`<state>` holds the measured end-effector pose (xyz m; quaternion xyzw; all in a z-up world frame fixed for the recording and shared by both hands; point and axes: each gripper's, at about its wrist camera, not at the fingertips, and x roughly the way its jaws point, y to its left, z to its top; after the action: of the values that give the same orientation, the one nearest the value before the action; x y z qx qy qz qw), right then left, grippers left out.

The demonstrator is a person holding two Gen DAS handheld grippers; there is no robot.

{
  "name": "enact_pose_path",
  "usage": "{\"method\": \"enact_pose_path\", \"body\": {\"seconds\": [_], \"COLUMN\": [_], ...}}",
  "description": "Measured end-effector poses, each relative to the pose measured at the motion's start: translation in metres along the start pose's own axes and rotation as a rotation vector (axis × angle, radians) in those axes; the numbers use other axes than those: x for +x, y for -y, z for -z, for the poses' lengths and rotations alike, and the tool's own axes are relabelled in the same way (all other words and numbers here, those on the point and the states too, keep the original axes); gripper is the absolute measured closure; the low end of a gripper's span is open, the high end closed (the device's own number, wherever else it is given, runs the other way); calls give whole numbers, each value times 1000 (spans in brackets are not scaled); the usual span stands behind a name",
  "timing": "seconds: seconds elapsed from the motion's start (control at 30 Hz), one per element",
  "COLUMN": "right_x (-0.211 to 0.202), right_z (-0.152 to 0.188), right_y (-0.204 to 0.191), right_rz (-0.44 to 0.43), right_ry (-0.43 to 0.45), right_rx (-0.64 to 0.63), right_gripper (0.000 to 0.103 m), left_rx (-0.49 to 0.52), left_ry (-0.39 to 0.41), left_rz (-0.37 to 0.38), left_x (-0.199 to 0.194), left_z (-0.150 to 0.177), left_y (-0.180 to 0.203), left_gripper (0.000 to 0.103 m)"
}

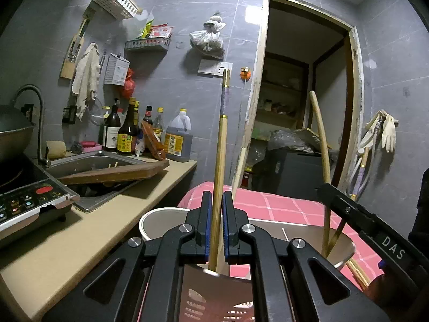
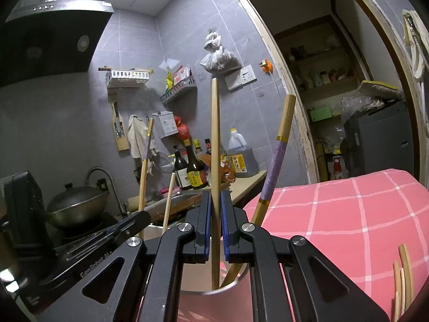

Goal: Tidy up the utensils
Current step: 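Lower the chopstick into the holder and open the left tool while the right tool releases its own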

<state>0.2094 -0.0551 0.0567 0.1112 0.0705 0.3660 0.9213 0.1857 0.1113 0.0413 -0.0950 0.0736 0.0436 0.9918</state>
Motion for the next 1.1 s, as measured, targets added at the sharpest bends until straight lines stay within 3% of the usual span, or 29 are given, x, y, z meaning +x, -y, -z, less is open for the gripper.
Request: {"method": "enact_pose_path", "body": {"seconds": [1.1], "right_x": [-14], "right_z": [-9], "right_y": [-7], "right_rz": [14], "right_ry": [6], "right_rx": [-31], "right_gripper": [92], "left_rx": [-52], "left_ry": [-3], "left_rz": [50], "left_x": [-7], "left_z": [-4], "left_y": [-7], "left_gripper": [92]}}
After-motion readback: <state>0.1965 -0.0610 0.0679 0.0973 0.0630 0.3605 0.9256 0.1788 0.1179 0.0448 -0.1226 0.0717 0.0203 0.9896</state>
